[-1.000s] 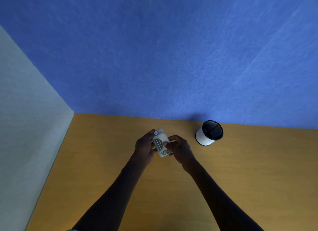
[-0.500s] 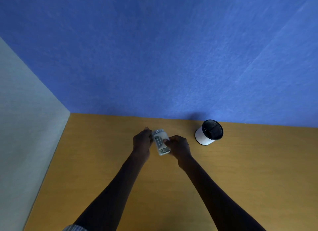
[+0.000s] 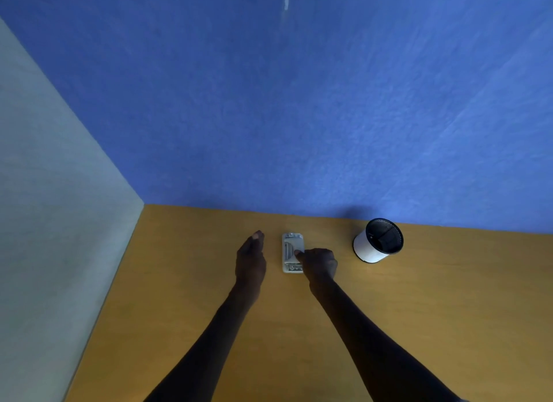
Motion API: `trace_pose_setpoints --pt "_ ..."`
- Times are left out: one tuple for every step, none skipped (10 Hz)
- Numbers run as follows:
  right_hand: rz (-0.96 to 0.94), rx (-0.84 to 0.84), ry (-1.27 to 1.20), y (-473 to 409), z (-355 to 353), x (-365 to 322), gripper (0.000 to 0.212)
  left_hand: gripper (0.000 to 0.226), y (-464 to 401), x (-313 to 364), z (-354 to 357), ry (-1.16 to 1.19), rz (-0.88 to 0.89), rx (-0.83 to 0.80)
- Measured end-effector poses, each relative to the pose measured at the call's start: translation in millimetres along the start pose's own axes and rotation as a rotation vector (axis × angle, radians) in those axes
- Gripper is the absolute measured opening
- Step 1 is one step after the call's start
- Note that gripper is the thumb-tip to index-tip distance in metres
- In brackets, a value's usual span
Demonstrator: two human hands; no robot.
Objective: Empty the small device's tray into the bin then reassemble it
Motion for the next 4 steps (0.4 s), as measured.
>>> trace_pose_setpoints --pt "-0.013 0.0 0.022 -0.6 0.8 1.8 0.017 0.053 7.0 -0.2 -7.0 -0.11 0.096 -0.011" --pt "-0.034 -0.005 0.059 3.2 1.4 2.0 0.02 0.049 15.0 3.3 -15.5 -0.195 0.153 0.006" --pt "-0.085 -0.049 0.166 0.0 2.2 2.1 0.02 0.045 24.3 4.4 -25.7 -0.319 0.235 0.016" --pt "-0.097 -0.089 0.125 2.6 -3.7 -1.0 0.023 0.045 38.0 11.6 -28.3 -0.397 0.32 -0.012"
Point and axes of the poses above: each hand's wrist, its own y-axis away from the middle knuckle, its own z-axis out of the palm, x = y × z, the point moved 4 cm from there along -y, towards the middle knuckle
